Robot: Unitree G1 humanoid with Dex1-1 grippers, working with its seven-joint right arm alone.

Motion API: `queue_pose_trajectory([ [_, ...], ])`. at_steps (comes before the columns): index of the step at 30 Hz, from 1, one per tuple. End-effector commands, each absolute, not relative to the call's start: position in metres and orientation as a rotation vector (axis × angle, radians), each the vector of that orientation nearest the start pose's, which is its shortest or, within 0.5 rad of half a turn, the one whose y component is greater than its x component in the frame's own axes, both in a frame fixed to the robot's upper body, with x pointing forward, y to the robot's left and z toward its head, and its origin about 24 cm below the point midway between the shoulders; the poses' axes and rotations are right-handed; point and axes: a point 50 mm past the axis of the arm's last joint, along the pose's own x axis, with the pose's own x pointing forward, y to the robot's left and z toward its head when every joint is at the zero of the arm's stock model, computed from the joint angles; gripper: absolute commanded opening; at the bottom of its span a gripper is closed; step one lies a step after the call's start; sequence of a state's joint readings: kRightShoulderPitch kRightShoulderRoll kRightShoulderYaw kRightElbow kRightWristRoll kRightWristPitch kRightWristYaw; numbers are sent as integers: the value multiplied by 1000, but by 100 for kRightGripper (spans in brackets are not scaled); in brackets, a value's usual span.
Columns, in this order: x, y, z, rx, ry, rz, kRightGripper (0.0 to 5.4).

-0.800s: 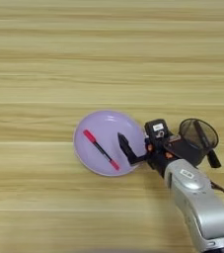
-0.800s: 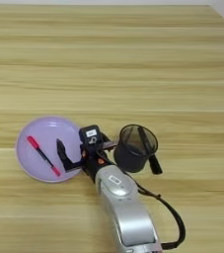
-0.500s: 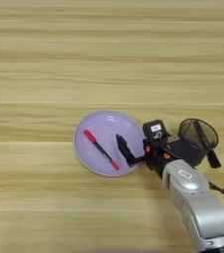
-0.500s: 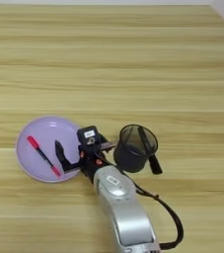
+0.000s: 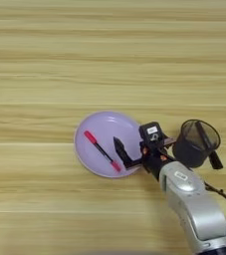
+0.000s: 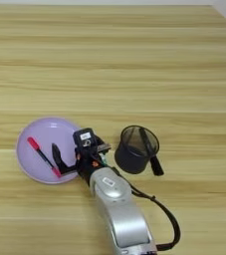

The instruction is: Move the objects on the table

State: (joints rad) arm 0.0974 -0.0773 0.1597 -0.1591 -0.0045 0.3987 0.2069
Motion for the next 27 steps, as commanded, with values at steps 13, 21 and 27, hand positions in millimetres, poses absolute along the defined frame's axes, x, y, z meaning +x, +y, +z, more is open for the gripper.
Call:
queue_pose_trajectory([
  [13,245,-117,34,-71,226,338,538],
  [21,245,-117,32,-77,231,339,538],
  [27,248,-120,27,-92,250,336,538],
])
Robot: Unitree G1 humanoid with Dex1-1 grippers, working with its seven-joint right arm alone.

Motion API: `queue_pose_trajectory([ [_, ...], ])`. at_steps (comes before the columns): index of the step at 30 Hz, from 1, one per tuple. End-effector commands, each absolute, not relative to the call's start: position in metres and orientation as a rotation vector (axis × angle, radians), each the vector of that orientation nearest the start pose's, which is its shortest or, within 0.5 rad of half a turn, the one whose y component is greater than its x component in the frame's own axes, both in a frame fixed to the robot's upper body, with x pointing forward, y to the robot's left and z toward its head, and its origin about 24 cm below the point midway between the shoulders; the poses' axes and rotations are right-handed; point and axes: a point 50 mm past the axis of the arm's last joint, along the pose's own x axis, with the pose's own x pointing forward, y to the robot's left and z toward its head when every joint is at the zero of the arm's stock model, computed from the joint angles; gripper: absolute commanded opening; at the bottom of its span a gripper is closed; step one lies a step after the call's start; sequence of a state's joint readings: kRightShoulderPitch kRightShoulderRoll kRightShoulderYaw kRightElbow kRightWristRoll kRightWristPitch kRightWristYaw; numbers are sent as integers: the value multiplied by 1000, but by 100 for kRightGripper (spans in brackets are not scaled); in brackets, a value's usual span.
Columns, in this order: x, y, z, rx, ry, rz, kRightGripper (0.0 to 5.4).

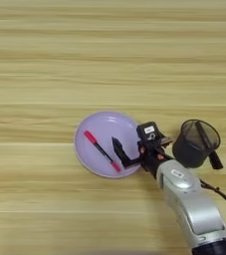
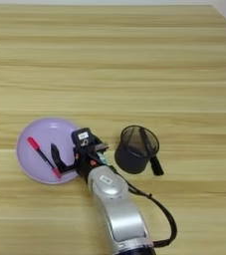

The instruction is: Move the objects on the table

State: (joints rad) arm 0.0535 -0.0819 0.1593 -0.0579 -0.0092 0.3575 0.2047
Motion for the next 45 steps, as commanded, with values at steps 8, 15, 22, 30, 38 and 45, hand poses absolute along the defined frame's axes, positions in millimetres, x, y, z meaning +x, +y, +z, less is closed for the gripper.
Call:
queue_pose_trajectory([
  [8,247,-116,19,-112,284,375,538],
  [15,249,-109,20,-150,288,424,538],
  [22,254,-104,18,-185,300,468,538],
  [30,258,-102,6,-205,339,498,538],
  [38,262,-101,-4,-211,377,513,538],
  [45,263,-100,-7,-218,383,529,538],
])
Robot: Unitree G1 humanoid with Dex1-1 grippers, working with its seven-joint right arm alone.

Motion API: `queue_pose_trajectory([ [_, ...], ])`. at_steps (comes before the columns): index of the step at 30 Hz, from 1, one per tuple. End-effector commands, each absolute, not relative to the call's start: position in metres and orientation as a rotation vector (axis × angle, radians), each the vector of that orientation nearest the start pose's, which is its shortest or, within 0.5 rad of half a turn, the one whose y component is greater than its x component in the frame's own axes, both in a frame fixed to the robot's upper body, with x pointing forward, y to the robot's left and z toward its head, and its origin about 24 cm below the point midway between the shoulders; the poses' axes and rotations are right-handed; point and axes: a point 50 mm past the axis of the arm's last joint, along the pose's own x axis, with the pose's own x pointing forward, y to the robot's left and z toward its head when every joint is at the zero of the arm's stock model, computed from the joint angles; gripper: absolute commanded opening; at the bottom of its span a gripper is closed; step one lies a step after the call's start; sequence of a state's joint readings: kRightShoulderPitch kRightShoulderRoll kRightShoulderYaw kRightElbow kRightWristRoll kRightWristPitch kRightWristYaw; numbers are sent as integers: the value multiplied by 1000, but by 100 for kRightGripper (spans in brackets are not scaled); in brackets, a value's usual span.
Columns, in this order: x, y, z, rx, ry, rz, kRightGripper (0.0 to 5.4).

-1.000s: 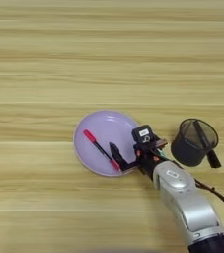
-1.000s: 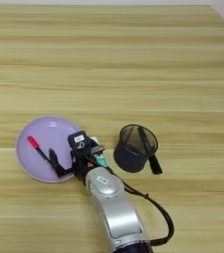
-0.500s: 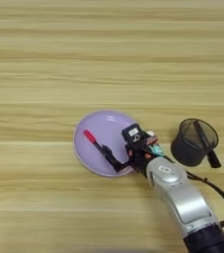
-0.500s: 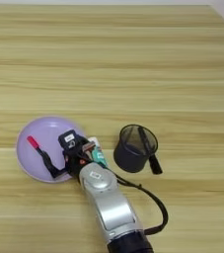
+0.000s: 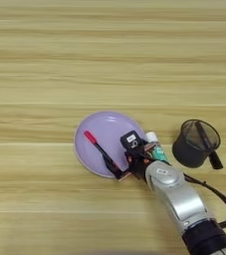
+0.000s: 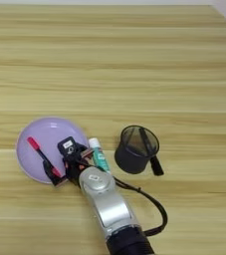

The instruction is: Move the objects on the table

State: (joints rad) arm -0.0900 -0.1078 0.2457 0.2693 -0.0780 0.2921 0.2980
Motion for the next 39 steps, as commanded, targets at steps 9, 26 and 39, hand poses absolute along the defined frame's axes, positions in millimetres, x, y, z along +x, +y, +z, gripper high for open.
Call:
queue_pose_trajectory([
  [9,267,-99,-11,-237,401,544,538],
  [26,272,-102,-18,-241,446,552,538],
  [39,274,-101,-22,-255,476,579,538],
])
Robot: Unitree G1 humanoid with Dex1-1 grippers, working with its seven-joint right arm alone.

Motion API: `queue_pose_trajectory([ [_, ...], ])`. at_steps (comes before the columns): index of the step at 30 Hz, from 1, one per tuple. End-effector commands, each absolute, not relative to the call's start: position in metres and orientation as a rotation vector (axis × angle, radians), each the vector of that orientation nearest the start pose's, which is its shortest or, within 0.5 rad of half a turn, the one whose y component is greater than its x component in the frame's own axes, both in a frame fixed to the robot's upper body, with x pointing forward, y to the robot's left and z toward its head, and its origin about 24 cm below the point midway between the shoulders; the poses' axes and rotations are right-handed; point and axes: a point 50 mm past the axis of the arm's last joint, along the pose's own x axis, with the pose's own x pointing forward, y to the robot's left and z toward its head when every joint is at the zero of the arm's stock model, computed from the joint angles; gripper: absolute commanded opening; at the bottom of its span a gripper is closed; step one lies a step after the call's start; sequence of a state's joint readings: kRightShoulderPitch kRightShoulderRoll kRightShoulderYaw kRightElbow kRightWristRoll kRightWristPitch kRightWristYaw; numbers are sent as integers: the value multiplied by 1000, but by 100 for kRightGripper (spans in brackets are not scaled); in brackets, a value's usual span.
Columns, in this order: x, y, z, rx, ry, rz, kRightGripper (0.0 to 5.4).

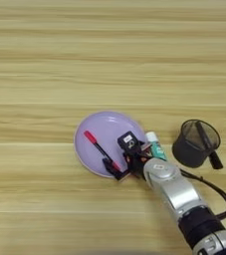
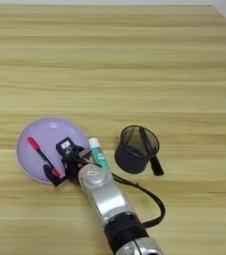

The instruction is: Move the objects on the table

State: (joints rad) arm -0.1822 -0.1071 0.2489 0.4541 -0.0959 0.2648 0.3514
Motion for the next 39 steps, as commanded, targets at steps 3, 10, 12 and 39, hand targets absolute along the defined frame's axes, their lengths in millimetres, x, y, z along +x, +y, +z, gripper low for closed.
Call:
queue_pose_trajectory([
  [3,273,-101,-24,-260,487,587,538],
  [10,271,-101,-28,-260,520,610,483],
  [12,271,-101,-29,-262,526,612,461],
  [39,256,-104,-42,-137,755,652,189],
])
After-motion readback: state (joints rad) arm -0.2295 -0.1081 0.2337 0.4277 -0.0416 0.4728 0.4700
